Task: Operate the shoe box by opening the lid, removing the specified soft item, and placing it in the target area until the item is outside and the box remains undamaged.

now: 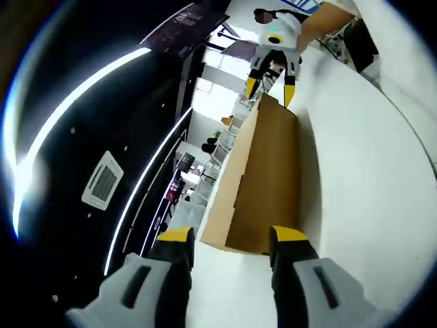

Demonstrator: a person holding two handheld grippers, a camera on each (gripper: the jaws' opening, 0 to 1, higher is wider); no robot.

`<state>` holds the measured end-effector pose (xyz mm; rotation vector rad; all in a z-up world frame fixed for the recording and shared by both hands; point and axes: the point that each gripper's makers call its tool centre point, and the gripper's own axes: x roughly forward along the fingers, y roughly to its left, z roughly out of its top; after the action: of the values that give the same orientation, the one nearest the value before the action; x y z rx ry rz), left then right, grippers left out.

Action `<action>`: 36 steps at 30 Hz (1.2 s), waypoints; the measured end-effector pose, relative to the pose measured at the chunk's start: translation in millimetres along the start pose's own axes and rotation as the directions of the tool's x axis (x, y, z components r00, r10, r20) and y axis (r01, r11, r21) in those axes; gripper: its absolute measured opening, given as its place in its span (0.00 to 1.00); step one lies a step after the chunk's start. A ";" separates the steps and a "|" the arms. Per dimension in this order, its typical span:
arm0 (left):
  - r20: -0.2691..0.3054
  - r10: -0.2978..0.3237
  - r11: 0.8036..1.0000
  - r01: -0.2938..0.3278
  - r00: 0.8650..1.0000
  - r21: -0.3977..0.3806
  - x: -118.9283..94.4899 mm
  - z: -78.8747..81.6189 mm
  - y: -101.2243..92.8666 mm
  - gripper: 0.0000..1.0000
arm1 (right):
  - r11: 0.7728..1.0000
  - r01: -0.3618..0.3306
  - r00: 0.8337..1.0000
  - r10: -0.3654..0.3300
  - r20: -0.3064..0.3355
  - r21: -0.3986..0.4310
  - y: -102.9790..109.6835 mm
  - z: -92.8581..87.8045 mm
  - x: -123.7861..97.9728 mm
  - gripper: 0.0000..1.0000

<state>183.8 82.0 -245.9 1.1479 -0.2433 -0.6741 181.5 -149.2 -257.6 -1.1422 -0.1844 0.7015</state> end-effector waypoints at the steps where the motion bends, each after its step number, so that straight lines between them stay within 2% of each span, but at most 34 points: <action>1: -0.003 -0.001 1.000 0.001 1.000 -0.002 1.1 -0.5 -1.0 0.44 | 1.000 -0.001 1.000 0.001 0.001 -0.007 0.2 0.0 0.3 0.48; 6: -0.017 0.009 1.000 -0.009 1.000 0.004 4.9 -6.6 -3.3 0.36 | 1.000 -0.007 1.000 0.007 -0.001 -0.008 2.3 -2.6 1.3 0.47; 10: -0.009 0.005 1.000 -0.005 1.000 0.011 5.0 -4.0 -3.6 0.36 | 1.000 -0.004 1.000 0.004 0.001 -0.002 1.9 -2.9 1.8 0.46; 18: -0.024 0.004 0.999 -0.003 1.000 0.045 7.1 -4.9 -4.0 0.38 | 0.999 0.000 1.000 -0.001 -0.021 -0.052 4.1 -7.6 4.2 0.41; 21: -0.048 0.013 0.994 -0.007 0.999 0.108 9.4 -5.9 -4.0 0.38 | 0.998 0.007 1.000 -0.009 -0.026 -0.062 2.8 -10.6 4.3 0.37; 23: -0.048 0.004 0.993 0.001 0.999 0.119 11.2 -3.8 -7.5 0.37 | 0.999 0.006 0.999 -0.007 -0.032 -0.048 2.0 -11.7 4.2 0.39; 25: -0.062 0.003 0.985 0.008 0.998 0.171 11.7 -5.9 -9.9 0.37 | 0.999 -0.011 1.000 0.010 -0.022 -0.041 4.4 -10.7 4.4 0.38; 29: -0.058 -0.008 0.986 0.018 0.998 0.167 13.3 -6.5 -15.1 0.36 | 0.995 -0.006 0.999 0.002 -0.044 -0.101 5.5 -14.4 5.0 0.35; 31: -0.085 0.013 0.977 0.006 0.996 0.215 12.9 -12.2 -12.9 0.32 | 0.994 -0.004 0.999 0.000 -0.045 -0.105 4.6 -11.8 5.1 0.34; 36: -0.100 0.005 0.984 0.014 0.995 0.180 11.9 -17.0 -12.9 0.30 | 0.993 -0.007 0.999 0.002 -0.046 -0.117 3.9 -8.3 5.3 0.33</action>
<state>197.0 84.6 -266.3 1.3528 -0.2199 -0.6054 187.8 -151.5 -265.7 -1.2699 -0.1861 0.6745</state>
